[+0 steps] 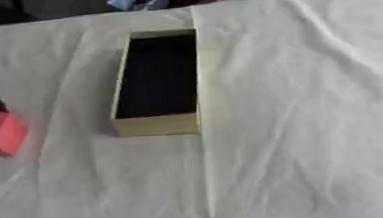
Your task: Pick up objects on the table and place them in the box.
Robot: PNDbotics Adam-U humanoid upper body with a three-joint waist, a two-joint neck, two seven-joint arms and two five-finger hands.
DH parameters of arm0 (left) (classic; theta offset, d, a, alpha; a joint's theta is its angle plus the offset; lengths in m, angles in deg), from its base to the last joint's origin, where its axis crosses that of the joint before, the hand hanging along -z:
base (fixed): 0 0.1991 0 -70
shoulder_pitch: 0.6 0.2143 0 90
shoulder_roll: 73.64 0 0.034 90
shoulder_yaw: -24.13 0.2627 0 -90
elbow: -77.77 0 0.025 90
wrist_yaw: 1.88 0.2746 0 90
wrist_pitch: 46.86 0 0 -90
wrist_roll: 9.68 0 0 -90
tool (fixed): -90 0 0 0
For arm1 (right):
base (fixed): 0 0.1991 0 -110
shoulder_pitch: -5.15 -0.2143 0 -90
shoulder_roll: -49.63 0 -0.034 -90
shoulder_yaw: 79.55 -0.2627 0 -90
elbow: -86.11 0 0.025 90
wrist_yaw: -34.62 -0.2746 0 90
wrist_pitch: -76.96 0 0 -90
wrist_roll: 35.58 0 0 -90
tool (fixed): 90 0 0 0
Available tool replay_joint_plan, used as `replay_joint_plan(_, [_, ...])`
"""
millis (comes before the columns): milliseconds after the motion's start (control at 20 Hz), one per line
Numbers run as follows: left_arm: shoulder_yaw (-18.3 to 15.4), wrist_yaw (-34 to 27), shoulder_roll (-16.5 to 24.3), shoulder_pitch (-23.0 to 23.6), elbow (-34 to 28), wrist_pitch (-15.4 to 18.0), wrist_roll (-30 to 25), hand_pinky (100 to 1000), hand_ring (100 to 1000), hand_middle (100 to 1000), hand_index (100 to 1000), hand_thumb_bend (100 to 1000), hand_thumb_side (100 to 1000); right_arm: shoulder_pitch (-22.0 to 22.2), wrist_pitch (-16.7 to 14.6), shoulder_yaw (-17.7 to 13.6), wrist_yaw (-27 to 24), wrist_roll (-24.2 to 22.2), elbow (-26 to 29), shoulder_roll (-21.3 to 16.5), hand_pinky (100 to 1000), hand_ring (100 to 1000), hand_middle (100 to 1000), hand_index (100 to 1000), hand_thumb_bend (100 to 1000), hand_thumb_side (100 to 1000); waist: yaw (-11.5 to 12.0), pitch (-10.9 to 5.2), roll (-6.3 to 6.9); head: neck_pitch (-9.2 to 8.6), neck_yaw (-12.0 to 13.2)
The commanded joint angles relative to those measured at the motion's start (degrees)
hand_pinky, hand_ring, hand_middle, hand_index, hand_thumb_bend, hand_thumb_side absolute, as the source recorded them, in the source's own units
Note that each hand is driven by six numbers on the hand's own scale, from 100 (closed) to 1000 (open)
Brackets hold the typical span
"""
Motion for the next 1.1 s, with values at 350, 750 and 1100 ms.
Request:
replay_joint_plan(350, [-1.6, 0.4, 0.9, -1.4, -0.9, -0.1, -3.2, 709, 702, 708, 770, 589, 100, -0.3, 0.1, -0.6, 0.4, 0.4, 0.8, -1.0, 846, 807, 799, 805, 100, 386, 0.1, 0.07, -0.12, -0.58, 0.2])
replay_joint_plan(750, [-1.9, 1.2, 0.5, -1.4, -0.9, -2.3, -3.2, 606, 592, 598, 668, 392, 134, -0.3, 0.2, -0.7, 0.4, 0.6, 0.8, -0.9, 846, 808, 799, 805, 100, 384, 0.2, 0.17, -0.12, -0.66, 0.2])
replay_joint_plan(1100, [-2.1, 1.7, 0.2, -1.3, -1.1, -5.1, -1.9, 564, 554, 553, 614, 355, 136, -0.3, 0.3, -0.7, 0.5, 0.8, 0.8, -0.8, 847, 808, 798, 806, 100, 386, 0.2, 0.17, -0.15, -0.65, 0.2])
